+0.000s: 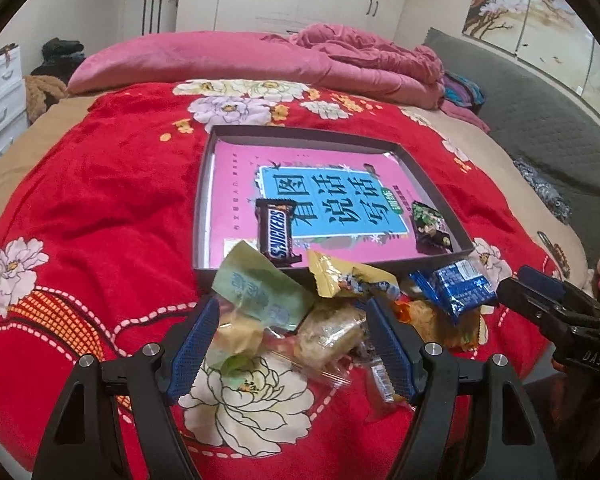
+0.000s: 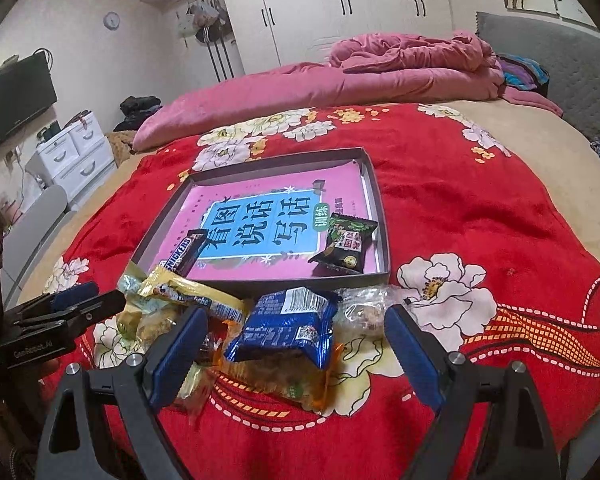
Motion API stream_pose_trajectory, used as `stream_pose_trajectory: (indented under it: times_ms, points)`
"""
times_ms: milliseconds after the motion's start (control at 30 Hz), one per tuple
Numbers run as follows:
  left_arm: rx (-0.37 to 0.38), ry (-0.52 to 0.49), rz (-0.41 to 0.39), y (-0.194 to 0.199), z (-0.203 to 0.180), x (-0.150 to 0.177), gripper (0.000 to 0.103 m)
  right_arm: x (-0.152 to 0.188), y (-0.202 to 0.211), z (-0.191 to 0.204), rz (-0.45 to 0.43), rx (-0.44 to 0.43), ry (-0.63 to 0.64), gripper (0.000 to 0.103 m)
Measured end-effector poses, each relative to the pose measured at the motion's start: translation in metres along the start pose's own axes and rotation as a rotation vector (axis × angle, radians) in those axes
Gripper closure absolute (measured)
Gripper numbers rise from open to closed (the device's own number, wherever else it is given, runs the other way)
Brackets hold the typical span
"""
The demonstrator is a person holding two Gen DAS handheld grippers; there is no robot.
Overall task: Organize snacks
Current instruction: 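Withdraw both open tools from the tray back toward the snack pile, then move the right tool onto the blue packet while the left tool approaches the clear pastry bag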
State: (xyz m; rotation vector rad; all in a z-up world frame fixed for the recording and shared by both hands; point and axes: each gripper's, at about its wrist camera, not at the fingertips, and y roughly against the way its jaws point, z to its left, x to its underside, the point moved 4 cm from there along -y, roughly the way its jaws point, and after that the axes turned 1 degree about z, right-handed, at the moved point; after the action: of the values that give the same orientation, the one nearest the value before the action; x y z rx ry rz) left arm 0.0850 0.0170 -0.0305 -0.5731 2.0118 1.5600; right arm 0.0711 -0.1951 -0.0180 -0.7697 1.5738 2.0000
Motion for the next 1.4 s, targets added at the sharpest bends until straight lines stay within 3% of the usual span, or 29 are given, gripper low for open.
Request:
stream_pose_trajectory:
  times_ms: [433,1100,1200,1400]
  points:
    - [0.022,-0.051,0.109,-0.024,-0.011,0.012,0.026,0.007,-0.012,0.000,0.048,0.005,0.010,0.013]
    - [0.048,-0.106,0.130,-0.032,-0.022,0.014,0.026,0.013,-0.041,0.005,0.119,0.032,0.044,0.013]
    - [0.047,-0.118,0.141,-0.035,-0.024,0.015,0.031,0.013,-0.043,0.005,0.121,0.040,0.047,0.013]
    - [0.039,-0.122,0.160,-0.042,-0.025,0.016,0.032,0.013,-0.048,0.005,0.126,0.056,0.049,0.013]
